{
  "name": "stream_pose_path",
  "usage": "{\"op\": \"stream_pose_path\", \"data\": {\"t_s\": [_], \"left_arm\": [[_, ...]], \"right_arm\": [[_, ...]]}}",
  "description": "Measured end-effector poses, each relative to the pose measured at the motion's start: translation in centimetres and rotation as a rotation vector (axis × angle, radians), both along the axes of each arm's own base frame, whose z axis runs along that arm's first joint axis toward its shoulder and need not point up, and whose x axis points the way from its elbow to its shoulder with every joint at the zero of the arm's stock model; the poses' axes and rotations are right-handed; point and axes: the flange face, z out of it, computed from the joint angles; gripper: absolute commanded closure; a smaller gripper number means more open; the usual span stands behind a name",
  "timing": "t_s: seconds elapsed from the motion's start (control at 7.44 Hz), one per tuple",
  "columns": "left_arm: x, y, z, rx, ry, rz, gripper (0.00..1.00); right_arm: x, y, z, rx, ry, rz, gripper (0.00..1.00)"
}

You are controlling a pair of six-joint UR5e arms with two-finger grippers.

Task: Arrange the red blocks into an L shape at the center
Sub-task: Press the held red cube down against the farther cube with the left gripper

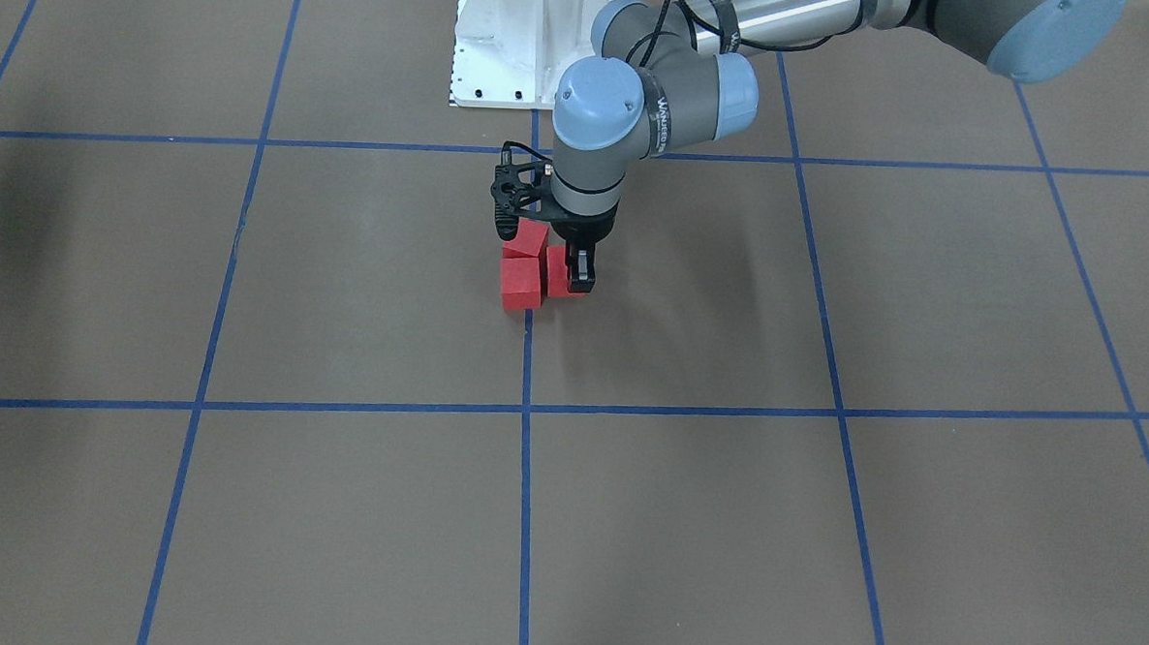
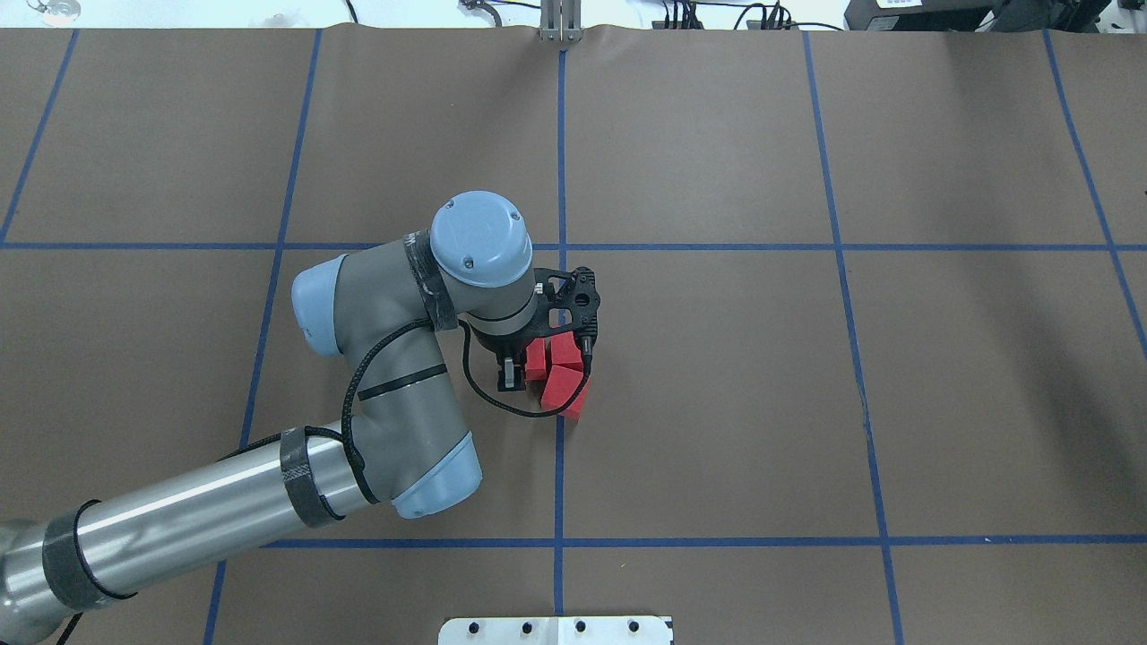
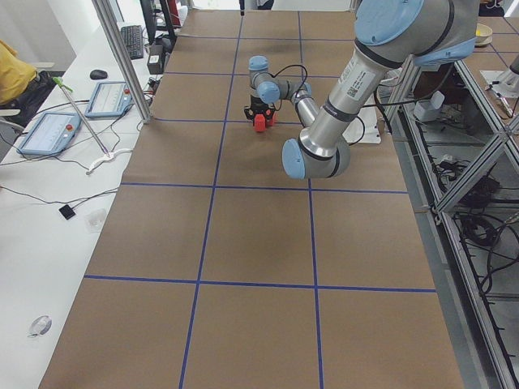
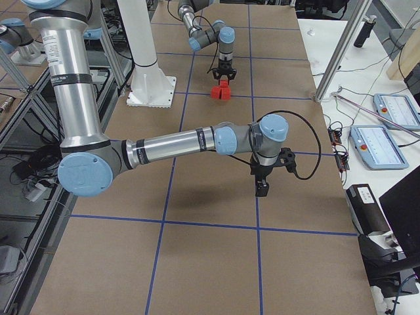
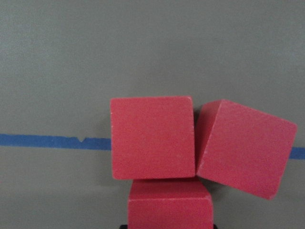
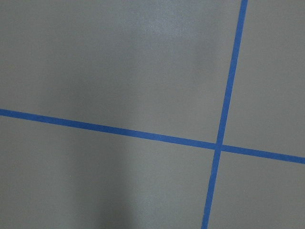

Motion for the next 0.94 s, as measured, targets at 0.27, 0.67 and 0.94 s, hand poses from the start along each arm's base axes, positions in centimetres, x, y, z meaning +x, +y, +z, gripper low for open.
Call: {"op": "stream_pose_path", "data": {"t_s": [0.27, 0.67, 0.94], "left_arm": [[-0.08, 0.1, 0.06, -0.004, -0.007, 0.001, 0.53], [0.04, 0.52, -0.12, -0.015, -0.022, 0.003, 0.54], [0.1, 0.88, -0.35, -0.019, -0.023, 0.005, 0.54]], "right_arm": [[0.0, 0.0, -0.03, 0.001, 0.0, 0.0, 0.01], [0.0, 0.01, -0.06, 0.001, 0.0, 0.0, 0.01], [0.0, 0.0, -0.07, 0.001, 0.0, 0.0, 0.01]]}}
